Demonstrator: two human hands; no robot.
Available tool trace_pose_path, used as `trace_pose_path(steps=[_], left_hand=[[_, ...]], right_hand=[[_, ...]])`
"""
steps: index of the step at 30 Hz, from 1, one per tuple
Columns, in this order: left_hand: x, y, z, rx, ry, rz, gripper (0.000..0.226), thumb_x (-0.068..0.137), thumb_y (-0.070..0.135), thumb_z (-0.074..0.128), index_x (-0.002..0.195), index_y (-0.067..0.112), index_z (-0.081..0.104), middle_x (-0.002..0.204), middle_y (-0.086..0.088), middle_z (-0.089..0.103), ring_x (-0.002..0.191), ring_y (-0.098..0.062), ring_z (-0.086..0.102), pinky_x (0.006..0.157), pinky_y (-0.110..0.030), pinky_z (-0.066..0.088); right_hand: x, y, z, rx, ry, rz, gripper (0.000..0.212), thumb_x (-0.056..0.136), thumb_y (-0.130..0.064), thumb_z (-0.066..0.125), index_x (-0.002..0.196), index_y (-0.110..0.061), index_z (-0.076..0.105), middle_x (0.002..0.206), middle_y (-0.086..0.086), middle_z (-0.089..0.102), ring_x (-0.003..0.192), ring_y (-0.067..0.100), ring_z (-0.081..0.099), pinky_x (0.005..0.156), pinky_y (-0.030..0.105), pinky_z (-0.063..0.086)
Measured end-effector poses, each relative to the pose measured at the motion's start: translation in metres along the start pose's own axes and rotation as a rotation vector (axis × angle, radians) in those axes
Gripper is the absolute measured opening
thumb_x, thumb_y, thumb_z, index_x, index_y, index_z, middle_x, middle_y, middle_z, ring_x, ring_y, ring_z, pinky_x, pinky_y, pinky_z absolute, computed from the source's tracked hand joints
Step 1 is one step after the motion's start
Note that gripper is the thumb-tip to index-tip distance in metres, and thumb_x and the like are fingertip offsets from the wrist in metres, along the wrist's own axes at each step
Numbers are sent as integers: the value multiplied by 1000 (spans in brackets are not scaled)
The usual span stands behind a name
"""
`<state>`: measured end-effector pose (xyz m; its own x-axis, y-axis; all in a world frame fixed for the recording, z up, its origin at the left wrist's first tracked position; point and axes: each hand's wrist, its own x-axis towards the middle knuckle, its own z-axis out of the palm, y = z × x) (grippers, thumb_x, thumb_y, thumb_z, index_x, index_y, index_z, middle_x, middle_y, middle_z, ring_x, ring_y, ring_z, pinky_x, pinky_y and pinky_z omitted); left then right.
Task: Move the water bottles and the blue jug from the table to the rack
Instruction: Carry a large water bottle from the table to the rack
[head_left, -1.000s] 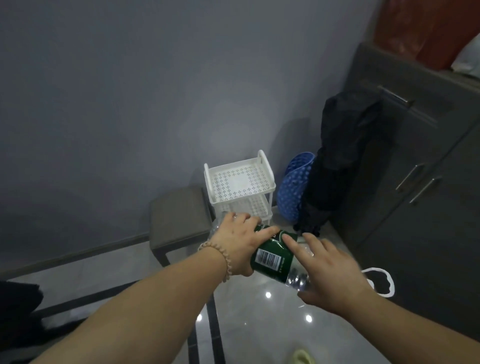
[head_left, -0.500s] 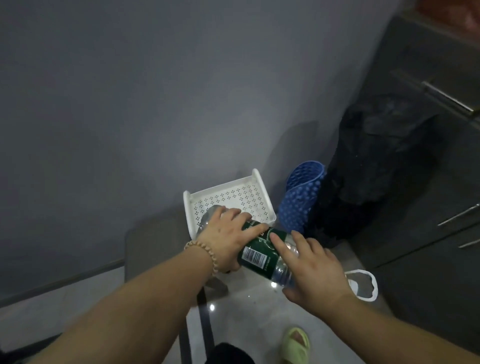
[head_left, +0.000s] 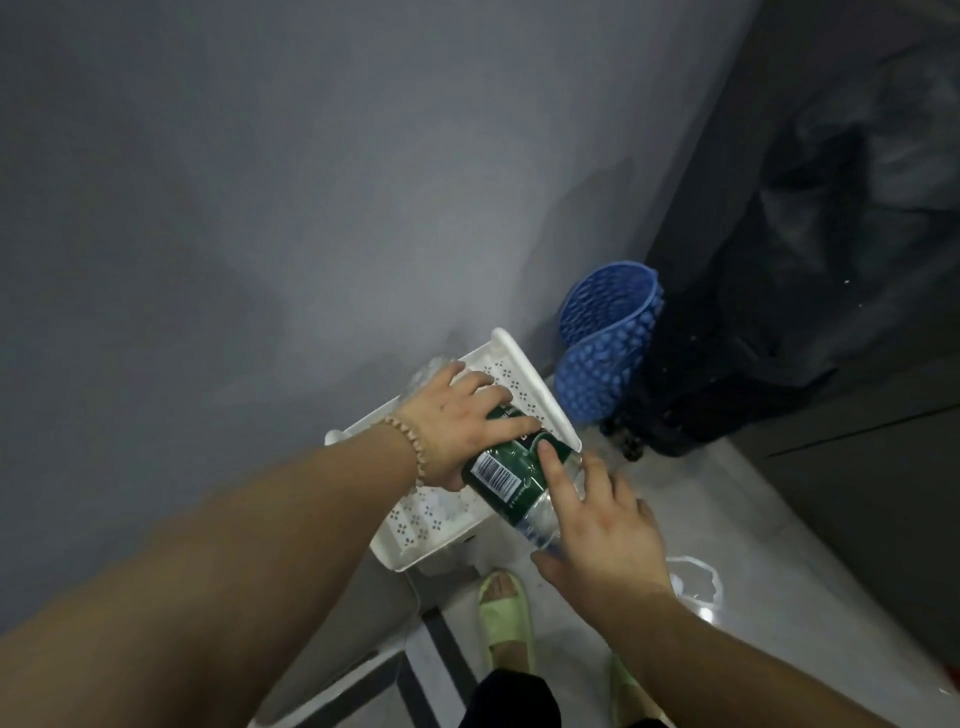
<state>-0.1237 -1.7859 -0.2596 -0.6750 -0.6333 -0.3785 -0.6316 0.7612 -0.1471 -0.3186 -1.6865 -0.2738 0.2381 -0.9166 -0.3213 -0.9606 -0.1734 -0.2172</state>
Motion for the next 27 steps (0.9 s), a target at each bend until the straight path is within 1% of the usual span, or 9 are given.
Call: trace_pose_path(steps=[2, 7, 9, 12, 16, 19, 21, 24, 27], left_hand=[[8, -14, 10, 6, 3, 64, 99, 60, 50, 76, 140, 39, 20, 135, -6, 43, 125, -31, 37, 105, -56, 25], [25, -38, 30, 24, -14, 180, 98, 62, 47, 77, 142, 37, 19, 138, -8, 40, 128, -32, 33, 108, -58, 21], [31, -43, 35, 28, -12, 203, 98, 64, 47, 76, 142, 37, 18, 138, -8, 39, 130, -33, 32, 109, -59, 20], [40, -52, 43, 43, -5, 227, 99, 64, 45, 77, 143, 37, 17, 139, -9, 37, 131, -33, 30, 109, -59, 19], [51, -60, 53, 60, 25, 244, 100, 62, 43, 79, 142, 36, 19, 138, -9, 39, 130, -33, 32, 109, -59, 21], [57, -66, 63, 53, 51, 257, 103, 58, 43, 82, 140, 36, 20, 136, -8, 41, 129, -32, 33, 108, -59, 23], [60, -68, 69, 48, 56, 256, 104, 59, 43, 82, 141, 36, 18, 137, -8, 40, 130, -32, 31, 109, -59, 22], [62, -65, 76, 31, 45, 235, 105, 62, 42, 81, 142, 37, 14, 141, -8, 35, 134, -32, 27, 110, -59, 19], [61, -60, 84, -20, 2, 185, 110, 63, 39, 82, 144, 39, 7, 150, -7, 24, 140, -31, 15, 114, -55, 10]], right_hand=[[7, -11, 6, 16, -13, 43, 122, 47, -52, 84, 146, -23, 19, 128, 22, 50, 100, 37, 56, 74, 48, 53], [22, -29, 21, 43, -10, 91, 116, 69, -61, 67, 145, -28, -15, 148, 18, 28, 119, 32, 43, 91, 44, 45], [26, -32, 26, 50, -5, 106, 115, 73, -62, 64, 144, -28, -19, 150, 18, 23, 123, 32, 40, 94, 44, 44], [36, -36, 30, 47, 0, 151, 120, 65, -61, 73, 146, -28, -9, 144, 21, 36, 116, 36, 48, 86, 47, 49], [46, -36, 38, 32, 4, 139, 113, 73, -61, 65, 144, -28, -16, 149, 21, 26, 125, 36, 39, 95, 46, 45], [55, -35, 44, 43, 22, 186, 119, 54, -55, 82, 147, -22, 15, 134, 26, 46, 108, 41, 54, 77, 50, 53], [59, -34, 53, 54, 67, 198, 118, 47, -51, 87, 144, -19, 27, 128, 27, 51, 101, 42, 57, 71, 51, 54], [59, -32, 60, 34, 111, 187, 117, 45, -52, 87, 142, -19, 31, 128, 28, 51, 101, 44, 57, 72, 53, 54], [58, -32, 68, 1, 141, 157, 116, 51, -54, 84, 146, -22, 26, 135, 26, 47, 108, 47, 55, 77, 55, 52]])
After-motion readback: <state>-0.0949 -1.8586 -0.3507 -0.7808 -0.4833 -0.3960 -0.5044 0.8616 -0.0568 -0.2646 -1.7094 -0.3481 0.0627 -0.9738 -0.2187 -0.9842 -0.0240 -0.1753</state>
